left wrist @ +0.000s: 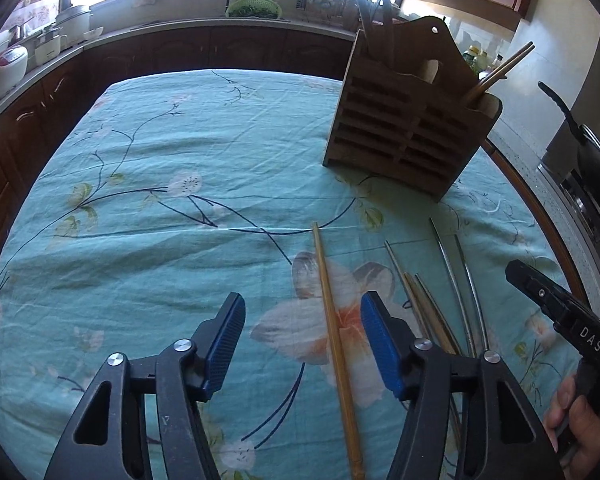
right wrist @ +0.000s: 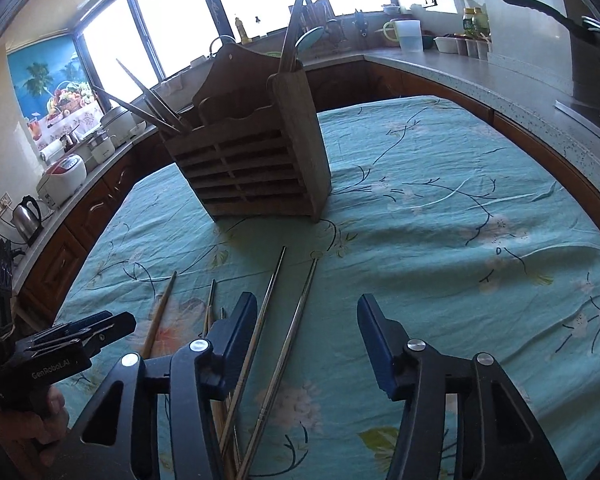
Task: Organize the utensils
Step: 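Move both open tools back down to the chopsticks on the tablecloth, then grasp a wooden chopstick with the left tool while the right tool grasps a metal one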
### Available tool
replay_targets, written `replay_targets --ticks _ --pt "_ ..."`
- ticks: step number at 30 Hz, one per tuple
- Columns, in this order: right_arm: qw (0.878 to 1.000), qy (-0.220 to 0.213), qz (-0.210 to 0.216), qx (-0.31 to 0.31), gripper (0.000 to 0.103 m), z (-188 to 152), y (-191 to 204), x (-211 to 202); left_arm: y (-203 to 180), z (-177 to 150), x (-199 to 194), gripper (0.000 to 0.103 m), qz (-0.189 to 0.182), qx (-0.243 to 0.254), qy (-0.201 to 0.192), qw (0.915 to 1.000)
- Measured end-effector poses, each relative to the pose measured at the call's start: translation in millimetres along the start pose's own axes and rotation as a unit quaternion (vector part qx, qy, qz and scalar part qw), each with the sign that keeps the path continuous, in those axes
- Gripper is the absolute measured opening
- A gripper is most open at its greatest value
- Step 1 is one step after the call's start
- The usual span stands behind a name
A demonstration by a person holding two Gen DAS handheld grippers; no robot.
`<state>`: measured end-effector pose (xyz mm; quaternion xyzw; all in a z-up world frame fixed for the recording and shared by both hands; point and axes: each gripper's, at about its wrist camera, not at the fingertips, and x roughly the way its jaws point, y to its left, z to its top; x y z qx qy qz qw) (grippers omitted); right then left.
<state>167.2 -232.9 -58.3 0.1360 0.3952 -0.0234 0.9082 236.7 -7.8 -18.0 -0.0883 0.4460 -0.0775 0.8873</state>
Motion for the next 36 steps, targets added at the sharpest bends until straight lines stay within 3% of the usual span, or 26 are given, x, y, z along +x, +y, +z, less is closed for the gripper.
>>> replay_targets --ticks 9,11,16,19,21,23,28,36 --pt "0.999 0.045 -0.02 -0.018 0.035 13.3 0.7 42.5 -6.8 26.7 45.7 0.044 0.001 0.01 0.04 0.9991" --pt "0.998 0.052 -0.024 -0.021 0.03 16.8 1.2 50.2 -9.5 30.6 51.3 0.044 0.008 0.019 0.038 0.9991" --pt "0.993 0.066 -0.057 -0.081 0.029 19.9 19.3 65.8 -24.3 32.9 62.7 0.039 0.036 0.048 0.032 0.9977" --pt "0.99 0.065 -0.065 -0.108 0.017 17.3 28.1 67.4 -40.0 26.9 65.2 0.029 0.06 0.085 0.022 0.9944" --pt "0.99 0.065 -0.062 -0.112 0.008 16.7 28.4 66.9 -41.9 26.4 65.9 0.016 0.054 0.088 0.02 0.9945" --pt "0.991 0.066 -0.057 -0.106 0.007 17.3 26.1 66.3 -40.9 27.3 67.1 0.006 0.046 0.085 0.021 0.9951" --pt "0.996 0.064 -0.02 -0.057 0.004 21.3 14.4 56.8 -26.4 28.5 58.5 0.003 0.014 0.057 0.027 0.9979" --pt "0.999 0.009 0.021 -0.028 0.004 30.7 11.5 -0.9 0.1 27.3 5.1 0.003 -0.063 -0.004 -0.009 0.9979"
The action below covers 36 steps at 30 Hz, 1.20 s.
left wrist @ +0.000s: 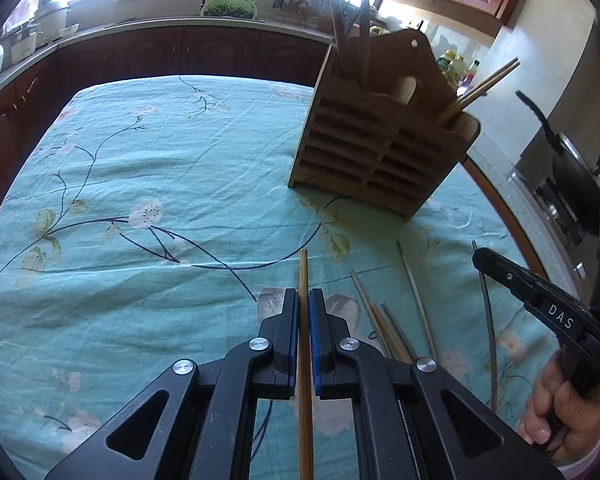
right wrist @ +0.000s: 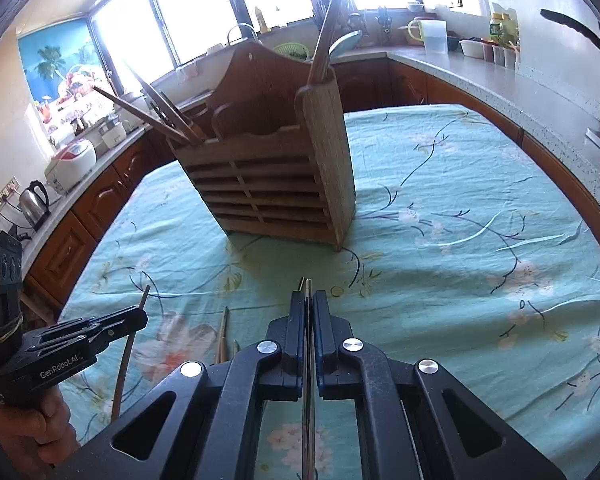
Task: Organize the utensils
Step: 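Grasp a wooden chopstick with the left tool while the right tool grasps a metal one, then lift both chopsticks and lower them upright into the wooden holder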
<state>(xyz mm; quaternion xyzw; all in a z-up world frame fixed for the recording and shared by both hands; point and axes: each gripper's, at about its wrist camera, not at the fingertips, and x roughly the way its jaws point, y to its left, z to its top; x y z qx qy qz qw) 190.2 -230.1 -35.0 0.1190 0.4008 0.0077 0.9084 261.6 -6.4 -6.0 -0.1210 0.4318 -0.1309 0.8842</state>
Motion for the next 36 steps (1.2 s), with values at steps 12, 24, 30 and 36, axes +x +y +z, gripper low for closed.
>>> replay_targets --ticks 12,24,30,36 --pt "0.995 -0.1 0.029 0.001 0.004 24.7 10.0 -94.4 4.6 -11.3 -111.1 0.003 -0.057 -0.003 -0.082 0.995" --pt "0.987 -0.155 0.036 0.002 0.004 40.6 13.1 -135.2 9.5 -22.2 -158.9 0.003 -0.062 -0.014 -0.144 0.9875" --pt "0.987 -0.159 0.038 0.005 0.004 41.0 12.2 -134.5 10.2 -22.3 -161.2 0.003 -0.057 -0.02 -0.154 0.9861" --pt "0.985 -0.166 0.036 0.007 0.004 41.9 9.7 -139.4 10.8 -15.8 -163.2 0.003 -0.058 -0.021 -0.165 0.9843"
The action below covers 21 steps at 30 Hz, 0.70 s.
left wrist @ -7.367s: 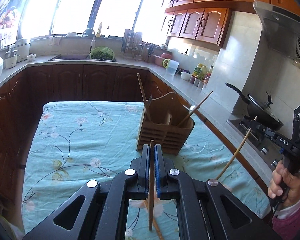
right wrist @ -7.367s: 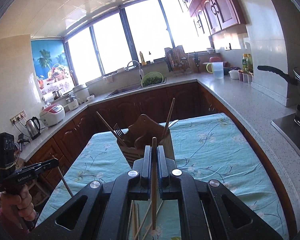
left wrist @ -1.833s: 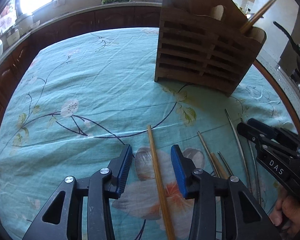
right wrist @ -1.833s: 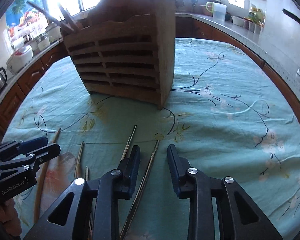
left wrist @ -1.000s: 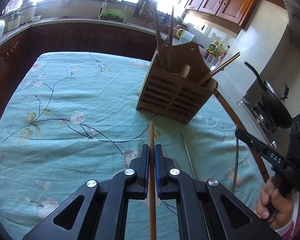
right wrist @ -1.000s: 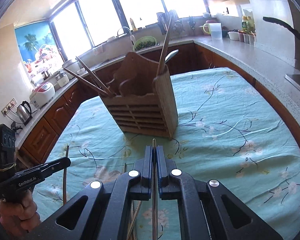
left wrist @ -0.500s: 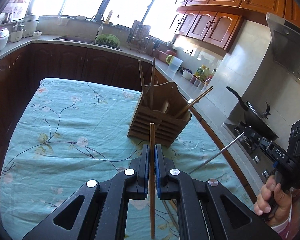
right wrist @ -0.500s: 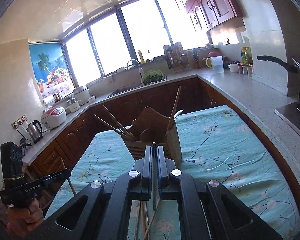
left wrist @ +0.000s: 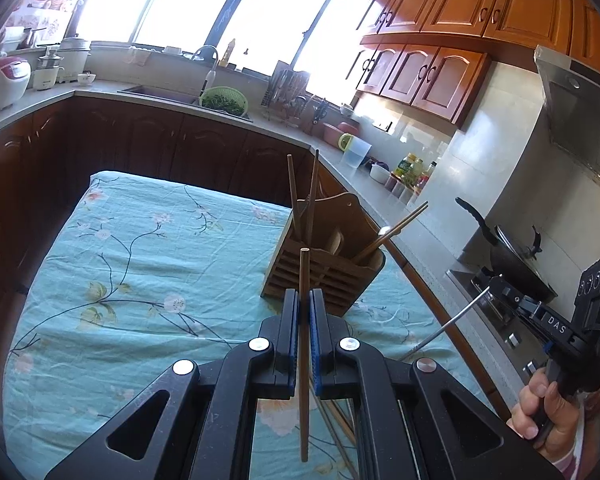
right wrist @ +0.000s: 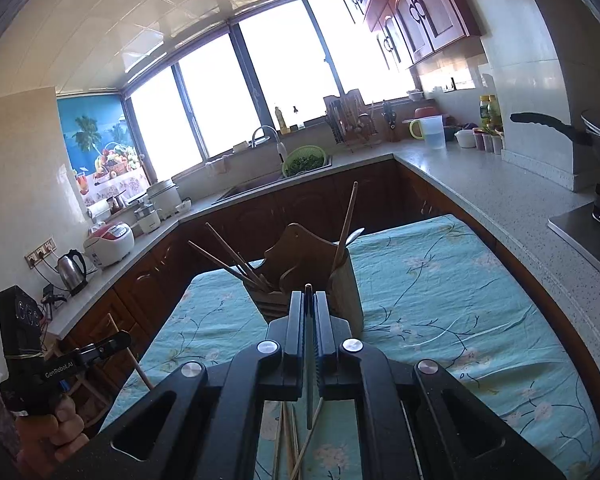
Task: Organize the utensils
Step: 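Lift both chopsticks and lower them upright into the wooden holder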
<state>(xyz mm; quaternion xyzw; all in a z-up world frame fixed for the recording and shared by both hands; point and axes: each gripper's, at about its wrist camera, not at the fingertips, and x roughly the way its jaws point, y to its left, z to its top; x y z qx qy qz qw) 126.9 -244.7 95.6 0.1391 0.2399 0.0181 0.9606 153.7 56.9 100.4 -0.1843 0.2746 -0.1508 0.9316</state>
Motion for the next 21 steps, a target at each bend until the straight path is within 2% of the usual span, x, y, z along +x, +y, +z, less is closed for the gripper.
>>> replay_targets --ticks 11,21 --pt "1.0 -0.022 0.002 -0.003 0.004 17.5 0.8 0.1 -7.5 24.9 0.6 0.003 -0.003 0.013 -0.048 0.9987" --pt "0.997 -0.071 0.002 -0.02 0.004 72.3 7.8 14.3 -34.5 74.4 23.9 0.003 -0.013 0.049 -0.126 0.9907"
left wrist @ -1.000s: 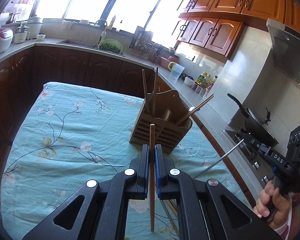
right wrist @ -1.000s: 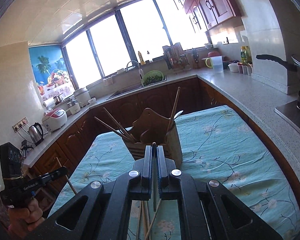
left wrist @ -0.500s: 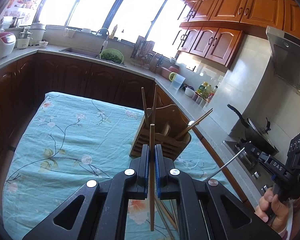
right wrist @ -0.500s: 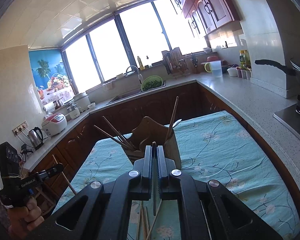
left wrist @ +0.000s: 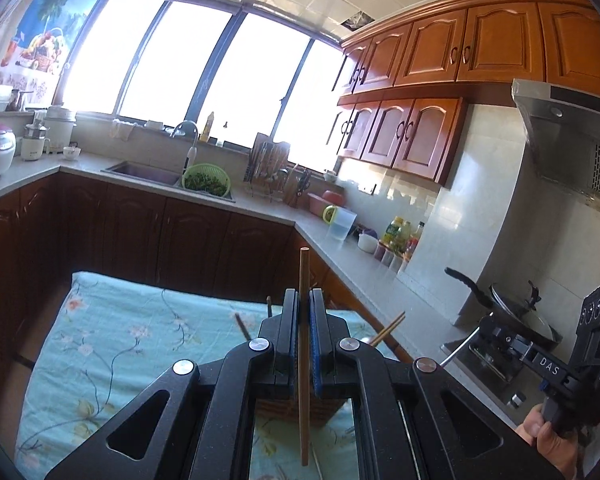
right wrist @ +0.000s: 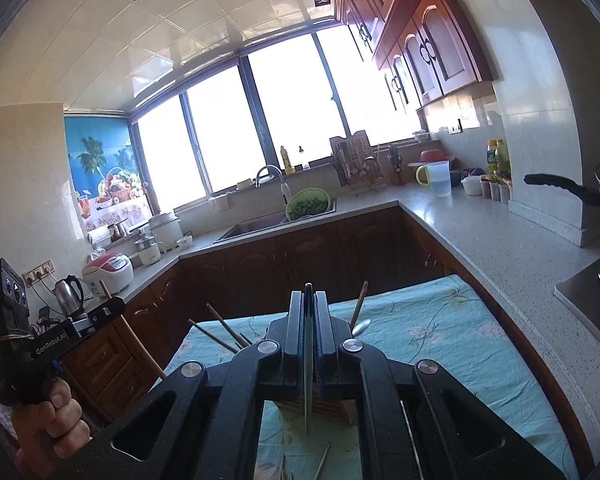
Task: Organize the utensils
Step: 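Lift both chopsticks and lower them upright into the wooden holder, then open both tools to release the chopsticks into the holder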
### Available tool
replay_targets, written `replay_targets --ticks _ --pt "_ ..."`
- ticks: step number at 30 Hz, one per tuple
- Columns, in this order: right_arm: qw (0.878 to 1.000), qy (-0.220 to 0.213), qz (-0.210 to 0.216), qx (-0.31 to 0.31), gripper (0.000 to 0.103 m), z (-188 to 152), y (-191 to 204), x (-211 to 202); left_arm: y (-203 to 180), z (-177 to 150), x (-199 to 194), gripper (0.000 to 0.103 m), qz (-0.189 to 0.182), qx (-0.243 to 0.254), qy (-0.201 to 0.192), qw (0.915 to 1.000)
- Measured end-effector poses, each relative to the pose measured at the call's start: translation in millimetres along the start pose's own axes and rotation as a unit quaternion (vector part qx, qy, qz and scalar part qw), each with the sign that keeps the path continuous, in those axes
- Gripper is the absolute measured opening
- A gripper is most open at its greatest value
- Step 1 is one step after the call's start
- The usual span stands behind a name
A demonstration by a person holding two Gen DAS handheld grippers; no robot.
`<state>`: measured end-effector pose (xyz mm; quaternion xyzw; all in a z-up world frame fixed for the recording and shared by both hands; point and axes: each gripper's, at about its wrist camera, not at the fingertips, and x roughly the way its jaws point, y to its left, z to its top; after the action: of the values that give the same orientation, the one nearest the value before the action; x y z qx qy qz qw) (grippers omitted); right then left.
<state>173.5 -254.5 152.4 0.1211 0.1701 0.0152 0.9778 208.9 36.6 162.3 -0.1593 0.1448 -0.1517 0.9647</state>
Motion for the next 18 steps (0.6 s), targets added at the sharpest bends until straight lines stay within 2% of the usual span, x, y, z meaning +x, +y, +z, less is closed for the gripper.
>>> replay_targets --ticks 3,9,18 --pt "1.0 -0.018 -0.004 -0.002 0.004 17.9 -0.4 10.8 -2.4 10.3 18.9 0.003 0.004 0.004 -0.026 0.9996" --pt "0.999 -0.034 -0.014 -0.001 0.004 35.2 -5.7 41.4 -3.0 13.8 68.4 0.003 0.018 0.0 -0.047 0.9987" --pt "0.999 -0.019 -0.024 0.007 0.004 4.4 -19.9 80.1 -9.6 -29.7 138.1 0.003 0.052 0.027 -0.049 0.9971"
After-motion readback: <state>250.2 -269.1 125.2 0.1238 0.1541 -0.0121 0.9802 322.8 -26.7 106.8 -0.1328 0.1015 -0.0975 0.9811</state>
